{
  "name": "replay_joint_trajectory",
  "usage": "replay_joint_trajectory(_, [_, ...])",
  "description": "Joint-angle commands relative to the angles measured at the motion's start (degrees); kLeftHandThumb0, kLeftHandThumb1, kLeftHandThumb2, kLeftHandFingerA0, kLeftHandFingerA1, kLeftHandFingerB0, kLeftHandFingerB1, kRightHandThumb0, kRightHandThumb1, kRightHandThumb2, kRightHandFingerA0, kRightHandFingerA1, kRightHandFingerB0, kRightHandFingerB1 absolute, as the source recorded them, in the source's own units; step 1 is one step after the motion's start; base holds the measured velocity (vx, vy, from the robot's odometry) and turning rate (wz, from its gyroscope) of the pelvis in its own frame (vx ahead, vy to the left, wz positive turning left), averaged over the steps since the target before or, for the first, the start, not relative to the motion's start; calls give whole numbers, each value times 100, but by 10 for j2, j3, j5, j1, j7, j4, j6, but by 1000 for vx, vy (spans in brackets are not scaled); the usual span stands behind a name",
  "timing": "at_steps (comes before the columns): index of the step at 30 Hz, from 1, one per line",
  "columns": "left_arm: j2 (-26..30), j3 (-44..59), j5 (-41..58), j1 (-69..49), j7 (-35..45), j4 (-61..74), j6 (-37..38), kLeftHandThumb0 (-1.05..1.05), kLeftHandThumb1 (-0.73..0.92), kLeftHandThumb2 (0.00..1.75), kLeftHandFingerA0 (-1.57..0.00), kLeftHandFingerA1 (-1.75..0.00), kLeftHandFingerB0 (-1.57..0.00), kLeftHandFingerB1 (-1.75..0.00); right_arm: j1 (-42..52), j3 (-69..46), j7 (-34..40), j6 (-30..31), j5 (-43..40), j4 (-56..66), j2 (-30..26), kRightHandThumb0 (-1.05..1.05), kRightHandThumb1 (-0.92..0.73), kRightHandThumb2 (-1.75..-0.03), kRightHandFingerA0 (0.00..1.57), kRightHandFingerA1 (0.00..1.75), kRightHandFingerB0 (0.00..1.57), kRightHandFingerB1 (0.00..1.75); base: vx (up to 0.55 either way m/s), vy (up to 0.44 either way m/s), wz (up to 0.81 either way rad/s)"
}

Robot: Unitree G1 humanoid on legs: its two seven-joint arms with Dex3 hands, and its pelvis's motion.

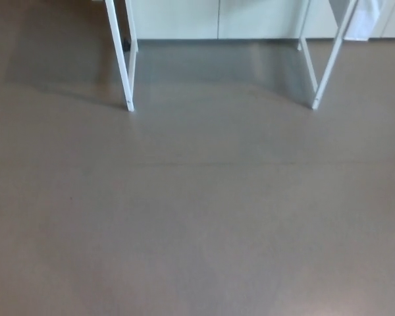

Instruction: The robot walks towards a desk on which a file tray is kept in the middle and a cube is kept to its right. The robot lifts the cube using its right hand and places it on the file tray.

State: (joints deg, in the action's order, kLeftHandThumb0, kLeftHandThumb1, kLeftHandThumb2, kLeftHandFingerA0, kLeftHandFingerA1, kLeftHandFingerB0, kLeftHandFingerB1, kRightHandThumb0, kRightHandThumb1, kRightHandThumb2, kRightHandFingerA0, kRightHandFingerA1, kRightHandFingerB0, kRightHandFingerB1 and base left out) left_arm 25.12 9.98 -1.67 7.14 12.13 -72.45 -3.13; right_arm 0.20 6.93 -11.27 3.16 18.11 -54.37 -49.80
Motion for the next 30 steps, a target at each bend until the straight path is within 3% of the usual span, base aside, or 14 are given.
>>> replay_joint_trajectory(1, [7,1,4,2,0,1,-3,-105,56,128,-32,-89,0,-65,-8,0,-2,-5,6,-20,-8,-90,-57,-92,31,47,6,27,403,-217,37])
replay_joint_trajectory(5, [7,7,10,0,4,-1,2,-105,55,127,-16,-83,0,-64,-16,-1,-3,-8,3,-31,-5,-90,-56,-91,29,47,6,28,353,-192,20])
replay_joint_trajectory(6, [8,6,9,0,4,-1,1,-105,57,128,-26,-86,-2,-66,-16,6,-3,-1,11,-25,-8,-91,-70,-62,46,40,10,26,327,-163,-2])
replay_joint_trajectory(7, [9,4,6,1,3,-2,-2,-105,60,129,-38,-88,-3,-67,-9,11,-4,10,19,-6,-12,-87,-55,-93,32,49,5,30,261,-131,-2])
replay_joint_trajectory(10, [9,0,1,1,-4,-6,0,-105,60,129,-49,-93,-6,-69,-3,-4,0,5,2,-9,-7,-89,-57,-92,27,47,6,29,332,-70,-8])
replay_joint_trajectory(11, [10,-4,-3,1,-3,-5,0,-105,87,84,-49,-103,-10,-84,-6,0,1,-5,7,-18,-8,-89,-56,-93,30,48,5,29,367,-14,-18])
replay_joint_trajectory(12, [10,-3,-1,2,-2,-6,-2,-105,60,129,-56,-93,-7,-67,-11,3,7,-9,11,-27,-5,-87,-55,-91,38,51,9,34,393,34,-21])
replay_joint_trajectory(14, [10,-4,-1,3,-5,-5,-7,-105,87,84,-54,-100,-10,-78,-17,7,-2,-1,13,-30,-6,-104,-63,-94,36,48,10,21,418,83,-19])
replay_joint_trajectory(15, [10,-5,-1,2,-4,-3,-7,-105,62,131,-68,-95,-10,-63,-16,5,-6,-3,10,-29,-7,-91,-57,-93,31,47,6,29,518,133,-20])
replay_joint_trajectory(19, [11,-7,-2,8,-2,-2,-8,-105,68,132,-42,-89,-7,-69,-28,6,0,-5,13,-36,-4,-87,-68,-62,42,37,15,28,468,121,-54])
replay_joint_trajectory(23, [8,-5,0,10,-8,-6,-10,-105,66,132,-33,-86,-5,-70,-21,2,-16,15,7,-8,-9,-85,-54,-89,28,46,11,38,390,60,2])
replay_joint_trajectory(27, [7,0,5,10,-8,-7,-12,-105,64,131,-35,-88,-4,-69,-12,-3,-29,18,4,9,-14,-86,-68,-62,39,36,20,30,398,-53,13])
replay_joint_trajectory(29, [7,-1,3,11,-9,-9,-10,-105,62,131,-64,-96,-13,-67,-11,-11,-31,17,-4,3,-10,-85,-53,-88,22,45,12,39,472,-164,17])
replay_joint_trajectory(30, [7,-3,0,12,-9,-11,-11,-105,63,131,-56,-94,-12,-67,-14,-22,-37,18,-17,-5,-6,-85,-63,-60,27,32,20,29,573,-225,-154])
